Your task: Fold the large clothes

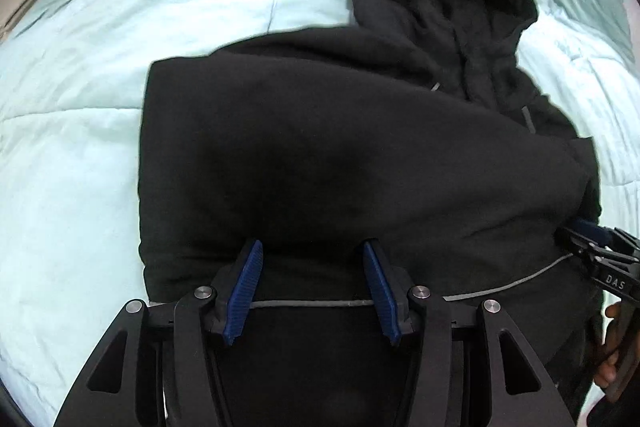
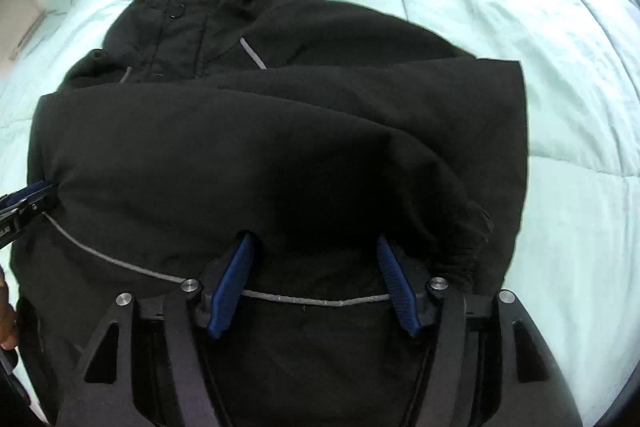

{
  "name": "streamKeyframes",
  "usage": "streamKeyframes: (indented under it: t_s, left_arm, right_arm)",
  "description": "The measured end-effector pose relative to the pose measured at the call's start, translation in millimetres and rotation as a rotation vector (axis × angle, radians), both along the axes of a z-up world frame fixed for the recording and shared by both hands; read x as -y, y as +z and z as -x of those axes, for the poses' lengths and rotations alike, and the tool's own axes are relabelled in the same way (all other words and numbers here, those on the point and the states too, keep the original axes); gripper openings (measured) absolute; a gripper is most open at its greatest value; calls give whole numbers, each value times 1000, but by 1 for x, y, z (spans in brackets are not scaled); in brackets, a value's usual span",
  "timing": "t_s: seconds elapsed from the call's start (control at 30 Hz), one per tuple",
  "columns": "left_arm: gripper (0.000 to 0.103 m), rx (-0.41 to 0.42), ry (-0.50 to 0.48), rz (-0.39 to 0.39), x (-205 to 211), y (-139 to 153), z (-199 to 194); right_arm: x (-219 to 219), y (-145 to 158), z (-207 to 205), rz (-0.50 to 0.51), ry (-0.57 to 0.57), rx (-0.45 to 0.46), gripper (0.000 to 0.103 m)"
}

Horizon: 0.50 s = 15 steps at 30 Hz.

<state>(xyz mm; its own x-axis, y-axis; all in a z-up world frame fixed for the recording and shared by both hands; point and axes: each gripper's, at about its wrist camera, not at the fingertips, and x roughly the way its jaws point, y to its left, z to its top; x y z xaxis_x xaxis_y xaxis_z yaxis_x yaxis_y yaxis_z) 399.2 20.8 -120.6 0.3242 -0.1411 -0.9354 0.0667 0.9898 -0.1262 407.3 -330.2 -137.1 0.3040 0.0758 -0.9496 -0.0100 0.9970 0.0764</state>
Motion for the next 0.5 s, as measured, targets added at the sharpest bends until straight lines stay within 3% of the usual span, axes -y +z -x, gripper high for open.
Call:
streamKeyframes:
  t_s: [0.13,0.2,0.27,0.37,0.5]
  left_arm:
    - [54,47,8,100,-18,30,36]
    - [54,36,30,110,-27,29,48]
    - [54,-15,53,100,-35,12,52]
    - [54,-91,44,39,-33,-16,42]
    - [54,-107,8,-15,-28,3,34]
  right_arm:
    - [3,38,29,-31,33,64,64]
    - [4,42,42,0,30,59,64]
    - [5,24,51,24,16,0,64]
    - [30,-5,62,-45,-27,-106,69]
    - [42,-6,49,-110,-70,-159,69]
